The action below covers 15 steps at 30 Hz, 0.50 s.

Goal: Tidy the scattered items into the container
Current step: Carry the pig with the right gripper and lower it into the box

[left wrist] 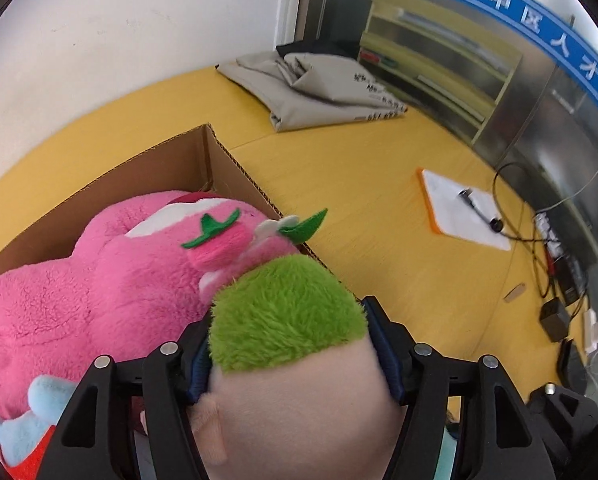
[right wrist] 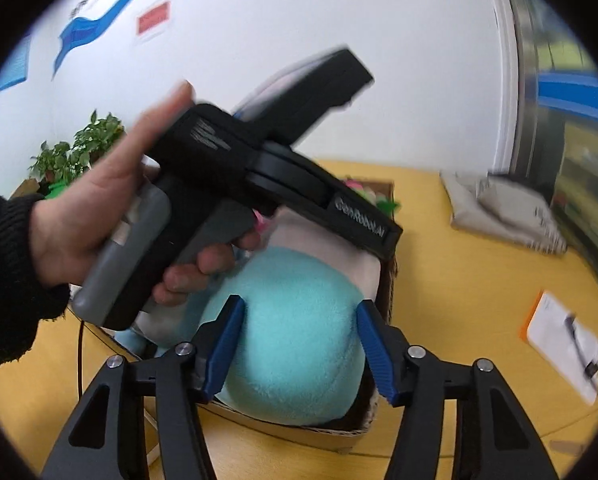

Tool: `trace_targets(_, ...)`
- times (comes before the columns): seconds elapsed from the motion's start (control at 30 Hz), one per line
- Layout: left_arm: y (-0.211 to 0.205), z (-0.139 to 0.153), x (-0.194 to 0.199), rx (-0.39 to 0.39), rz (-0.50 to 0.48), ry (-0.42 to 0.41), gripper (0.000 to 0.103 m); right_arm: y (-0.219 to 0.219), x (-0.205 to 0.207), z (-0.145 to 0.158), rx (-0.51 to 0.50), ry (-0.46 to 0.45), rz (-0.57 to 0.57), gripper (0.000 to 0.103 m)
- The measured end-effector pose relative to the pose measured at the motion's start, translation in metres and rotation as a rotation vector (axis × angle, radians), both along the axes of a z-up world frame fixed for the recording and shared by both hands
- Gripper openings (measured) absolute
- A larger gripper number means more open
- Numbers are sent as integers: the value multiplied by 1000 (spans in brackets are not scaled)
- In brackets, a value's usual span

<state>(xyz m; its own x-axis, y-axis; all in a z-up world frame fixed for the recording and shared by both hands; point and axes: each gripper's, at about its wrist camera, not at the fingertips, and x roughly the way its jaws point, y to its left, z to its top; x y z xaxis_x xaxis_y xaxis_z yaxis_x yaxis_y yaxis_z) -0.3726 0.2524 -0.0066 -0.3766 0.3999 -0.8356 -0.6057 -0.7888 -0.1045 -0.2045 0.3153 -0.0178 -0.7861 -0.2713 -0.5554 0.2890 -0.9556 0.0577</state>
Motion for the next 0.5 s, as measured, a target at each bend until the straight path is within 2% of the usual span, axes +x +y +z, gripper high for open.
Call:
trace_targets(0.1, 4, 11, 12, -37, -39, 17, 72, 6, -8, -23, -44, -110, -5, 54)
trace_targets(0.2, -15, 43, 25, 24, -51, 60, 71, 4, -4, -24, -36, -103, -17, 53)
trace_targets(0.27, -29, 61, 30, 69, -27, 110, 71, 7, -4, -24, -49, -115, -22, 53)
trace_targets(0.3, -35, 66, 28, 64, 4, 132, 71, 7, -4, -24, -44, -116, -20, 53)
trace_targets(0.4, -40, 49, 13, -27, 70, 127, 65, 10, -4, -25, -40, -131, -20, 53)
trace_targets(0.5, -37, 24, 4, -13, 57, 82, 65, 9, 4, -23, -45, -151, -26, 53)
